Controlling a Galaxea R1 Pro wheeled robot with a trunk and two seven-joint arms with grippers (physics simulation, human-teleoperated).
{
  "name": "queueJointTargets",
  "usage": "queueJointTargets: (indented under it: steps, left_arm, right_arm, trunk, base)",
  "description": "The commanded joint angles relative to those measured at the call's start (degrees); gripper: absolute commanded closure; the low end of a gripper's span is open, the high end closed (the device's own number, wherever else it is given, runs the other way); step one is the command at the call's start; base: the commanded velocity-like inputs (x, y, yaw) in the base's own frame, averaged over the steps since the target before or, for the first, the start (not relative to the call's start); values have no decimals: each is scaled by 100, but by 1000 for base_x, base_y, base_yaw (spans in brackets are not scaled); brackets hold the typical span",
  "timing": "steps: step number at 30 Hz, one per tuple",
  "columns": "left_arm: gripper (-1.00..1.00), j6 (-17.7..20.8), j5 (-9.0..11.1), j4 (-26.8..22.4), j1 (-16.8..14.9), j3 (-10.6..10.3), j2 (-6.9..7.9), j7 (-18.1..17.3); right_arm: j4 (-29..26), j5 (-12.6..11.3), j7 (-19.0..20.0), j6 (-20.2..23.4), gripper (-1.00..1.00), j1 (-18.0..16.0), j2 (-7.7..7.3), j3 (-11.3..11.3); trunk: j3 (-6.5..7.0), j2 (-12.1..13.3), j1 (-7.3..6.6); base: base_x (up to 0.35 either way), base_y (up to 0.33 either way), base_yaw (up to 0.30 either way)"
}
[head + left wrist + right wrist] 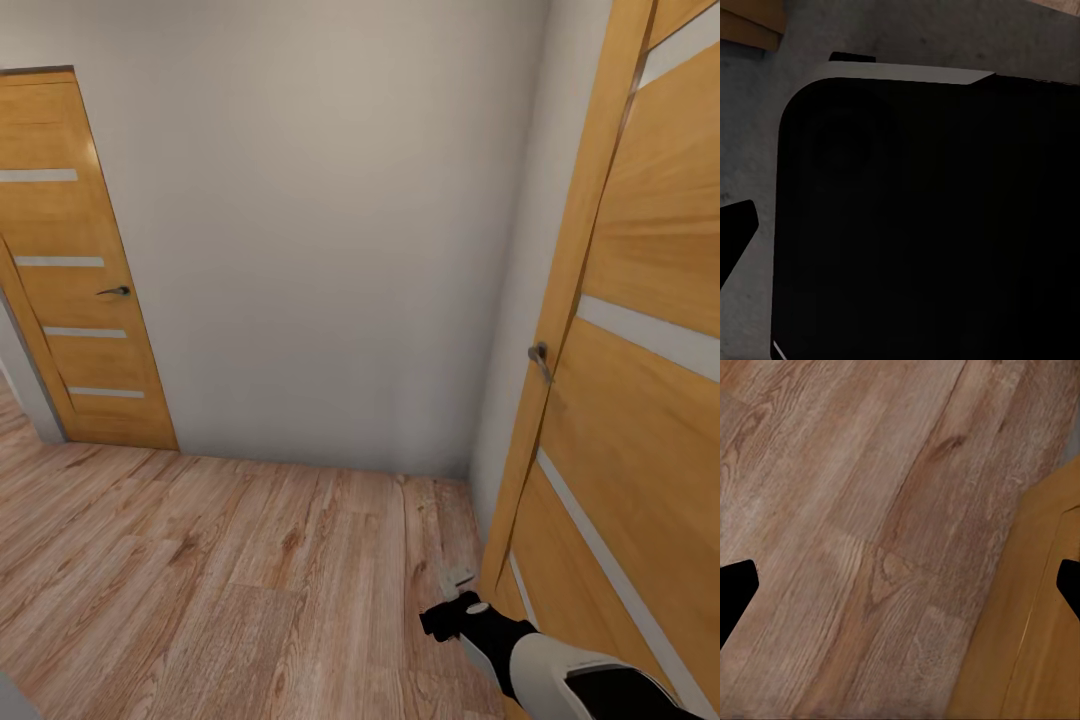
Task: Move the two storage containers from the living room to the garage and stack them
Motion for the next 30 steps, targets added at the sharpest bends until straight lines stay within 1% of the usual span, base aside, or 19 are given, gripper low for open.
queueJointTargets:
  steps: [1,5,8,11,15,19,21,23,24,26,30]
  left_arm:
    - [-100,-13,42,0,-1,20,0,1]
    - [-100,-13,43,0,-1,20,-2,1]
    - [-100,-13,44,0,-1,20,-3,1]
    - [-100,-13,42,1,-1,20,-1,1]
    - [-100,-13,43,0,-1,20,-2,1]
    - [-100,-13,43,0,-1,20,-1,1]
    - [-100,-13,44,0,-1,20,-2,1]
    - [-100,-13,43,0,-1,20,-2,1]
    - [-100,-13,44,0,-1,20,-2,1]
    - [-100,-13,43,0,-1,20,-3,1]
    - [-100,-13,44,0,-1,20,-1,1]
  right_arm:
    - [10,8,9,140,-100,-8,13,44]
    - [14,1,111,458,-100,-1,39,45]
    - [17,5,440,823,-100,-13,51,45]
    - [18,4,587,950,-100,-23,52,45]
    - [18,13,629,933,-100,8,51,45]
    - [11,47,645,803,-100,492,40,48]
    - [10,66,647,547,-100,843,27,57]
    - [10,71,648,381,-100,1007,18,62]
    - [9,74,648,214,-100,1155,10,69]
    - [9,72,646,6,-100,1346,-6,74]
    - [16,52,642,-202,-100,1567,-45,79]
  trunk:
    - [-6,-3,0]
    - [-6,-3,0]
    - [-6,-3,0]
    - [-6,-3,0]
    - [-6,-3,0]
    - [-6,-3,0]
    - [-6,-3,0]
    - [-6,-3,0]
    - [-6,-3,0]
    - [-6,-3,0]
    - [-6,-3,0]
  base:
    - [0,0,0]
    - [0,0,0]
    - [0,0,0]
    - [0,0,0]
    - [0,0,0]
    - [0,0,0]
    - [0,0,0]
    - [0,0,0]
    - [0,0,0]
    - [0,0,0]
    - [0,0,0]
